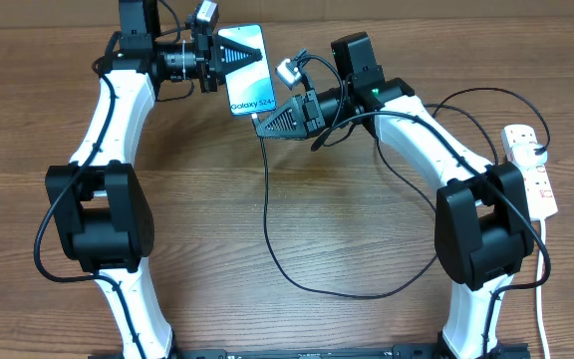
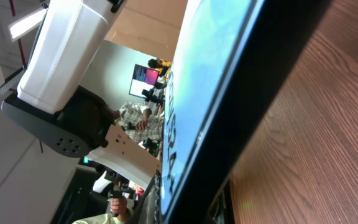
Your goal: Plug charger to phone and switch on socket
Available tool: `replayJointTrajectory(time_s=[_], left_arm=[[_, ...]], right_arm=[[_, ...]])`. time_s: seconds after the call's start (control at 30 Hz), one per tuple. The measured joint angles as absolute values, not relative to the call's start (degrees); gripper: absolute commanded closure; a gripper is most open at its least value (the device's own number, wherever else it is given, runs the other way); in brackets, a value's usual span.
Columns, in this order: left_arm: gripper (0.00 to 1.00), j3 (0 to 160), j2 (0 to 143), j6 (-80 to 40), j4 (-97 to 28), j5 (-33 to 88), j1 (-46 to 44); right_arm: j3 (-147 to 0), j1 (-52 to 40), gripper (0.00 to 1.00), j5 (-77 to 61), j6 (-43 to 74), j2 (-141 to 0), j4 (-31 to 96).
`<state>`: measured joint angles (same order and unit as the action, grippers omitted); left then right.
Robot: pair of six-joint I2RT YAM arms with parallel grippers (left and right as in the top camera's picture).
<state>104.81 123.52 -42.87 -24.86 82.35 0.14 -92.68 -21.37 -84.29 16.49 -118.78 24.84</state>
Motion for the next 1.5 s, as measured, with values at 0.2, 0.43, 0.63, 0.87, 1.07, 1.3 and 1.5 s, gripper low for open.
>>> replayJointTrajectory(time_s=[0.2, 0.43, 0.63, 0.87, 1.07, 1.3, 1.5], left_arm=[[0.96, 104.8, 123.5, -42.9, -24.9, 82.3, 0.1], [0.96, 104.8, 123.5, -42.9, -24.9, 82.1, 0.9], [0.96, 104.8, 123.5, -42.9, -24.9, 81.8, 0.9], [0.96, 104.8, 123.5, -45.4, -25.3, 80.0, 0.9], [0.96, 104.8, 123.5, -46.8, -25.5, 78.9, 0.9], [0.96, 104.8, 123.5, -46.9, -25.5, 78.8, 0.8], [0.96, 104.8, 123.5, -46.9, -25.5, 78.8, 0.8]], right_arm=[[-92.7, -20.9, 0.96, -84.7, 16.5, -118.8, 24.8], [-92.7, -19.7, 0.96, -85.6, 17.5, -118.8, 24.0], [-92.7, -19.6, 0.96, -85.1, 18.2, -118.8, 23.9], [-92.7, -19.9, 0.96, -83.8, 19.8, -118.8, 23.1], [-92.7, -19.9, 0.96, -83.5, 20.8, -118.8, 22.1], [-92.7, -19.9, 0.96, -83.6, 21.0, -118.8, 21.7], [-92.7, -19.9, 0.96, -83.7, 21.0, -118.8, 21.7]])
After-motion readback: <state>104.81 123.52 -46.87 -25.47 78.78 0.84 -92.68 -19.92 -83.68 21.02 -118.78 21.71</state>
